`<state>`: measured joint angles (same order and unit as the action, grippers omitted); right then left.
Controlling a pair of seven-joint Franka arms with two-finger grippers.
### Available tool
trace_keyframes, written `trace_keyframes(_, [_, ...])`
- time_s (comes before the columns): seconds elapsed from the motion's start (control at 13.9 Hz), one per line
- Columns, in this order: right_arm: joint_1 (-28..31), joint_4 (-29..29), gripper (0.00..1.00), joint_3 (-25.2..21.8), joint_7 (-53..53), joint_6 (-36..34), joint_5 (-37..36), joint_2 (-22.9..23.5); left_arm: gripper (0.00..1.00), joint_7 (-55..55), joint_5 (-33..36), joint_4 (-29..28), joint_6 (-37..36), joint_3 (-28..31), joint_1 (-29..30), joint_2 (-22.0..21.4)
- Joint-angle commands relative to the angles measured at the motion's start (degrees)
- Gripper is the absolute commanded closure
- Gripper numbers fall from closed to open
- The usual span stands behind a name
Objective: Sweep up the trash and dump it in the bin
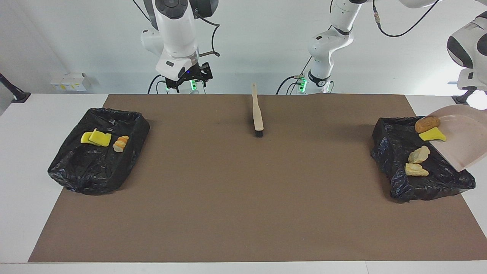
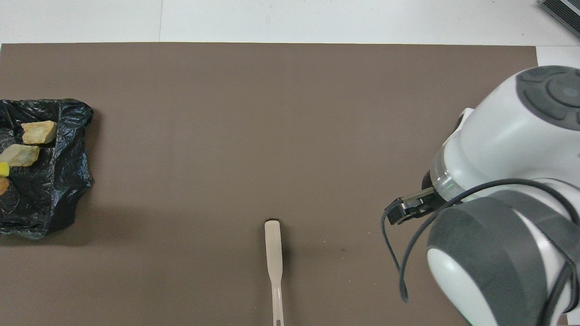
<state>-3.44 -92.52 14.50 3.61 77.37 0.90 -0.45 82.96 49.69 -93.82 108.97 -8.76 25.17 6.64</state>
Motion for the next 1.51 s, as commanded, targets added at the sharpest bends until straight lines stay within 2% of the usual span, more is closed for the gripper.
trace_keyframes(0.0, [2.6, 1.9, 0.00, -1.1, -2.1, -0.6, -2.4, -0.1, 1.00, 0.1, 3.5, 0.0, 1.4, 0.8, -0.5, 0.0])
trace_keyframes(0.14, [3.0, 3.3, 0.00, -4.0, -2.2, -0.6, -4.7, 0.3, 1.00, -3.4, 9.1, -0.6, 0.5, 0.8, -1.5, 0.0])
trace_keyframes(0.29, [3.9, 4.1, 0.00, -7.9, -3.2, -0.1, -4.8, 0.4, 1.00, -6.1, 11.6, -2.0, -0.4, 0.8, -2.8, -0.7])
trace_keyframes(0.43, [3.9, 4.9, 0.00, -10.4, -3.4, 0.9, -4.9, 0.5, 1.00, -6.2, 15.3, -2.8, -1.6, 0.8, -6.3, -1.2])
trace_keyframes(0.57, [3.8, 5.0, 0.00, -12.6, -3.4, 3.2, -4.8, 0.4, 1.00, -8.1, 14.8, -1.8, -4.2, 0.6, -7.8, -1.1])
trace_keyframes(0.72, [3.8, 4.9, 0.00, -12.7, -1.2, 3.2, -3.7, -0.6, 1.00, -9.6, 13.9, -0.7, -5.3, 0.5, -8.0, -1.4])
trace_keyframes(0.79, [3.9, 4.6, 0.00, -12.8, 0.4, 3.5, -3.3, -1.7, 1.00, -9.4, 11.1, 1.3, -6.4, 0.4, -8.0, -1.4])
trace_keyframes(0.86, [3.9, 4.5, 0.00, -13.0, 1.8, 4.2, -3.1, -1.8, 1.00, -9.7, 5.5, 3.5, -7.8, 0.4, -8.1, -1.4])
trace_keyframes(1.01, [3.8, 3.8, 0.00, -13.0, 3.8, 4.5, -2.0, -2.3, 1.00, -11.2, -9.6, 5.8, -10.4, 0.8, -8.2, -1.5])
trace_keyframes(1.08, [3.9, 3.1, 0.00, -13.2, 4.9, 5.1, -0.1, -2.8, 1.00, -13.7, -12.7, 5.8, -11.8, 0.4, -8.2, -1.9])
trace_keyframes(1.22, [3.9, 0.7, 0.00, -13.3, 5.2, 6.9, 0.3, -4.2, 1.00, -24.0, -16.6, 5.3, -14.1, -1.6, -8.7, -3.6])
trace_keyframes(1.44, [3.8, -0.9, 0.00, -13.3, 5.2, 8.7, 0.3, -5.0, 1.00, -40.2, -26.1, 4.9, -19.2, -4.4, -10.9, -4.3])
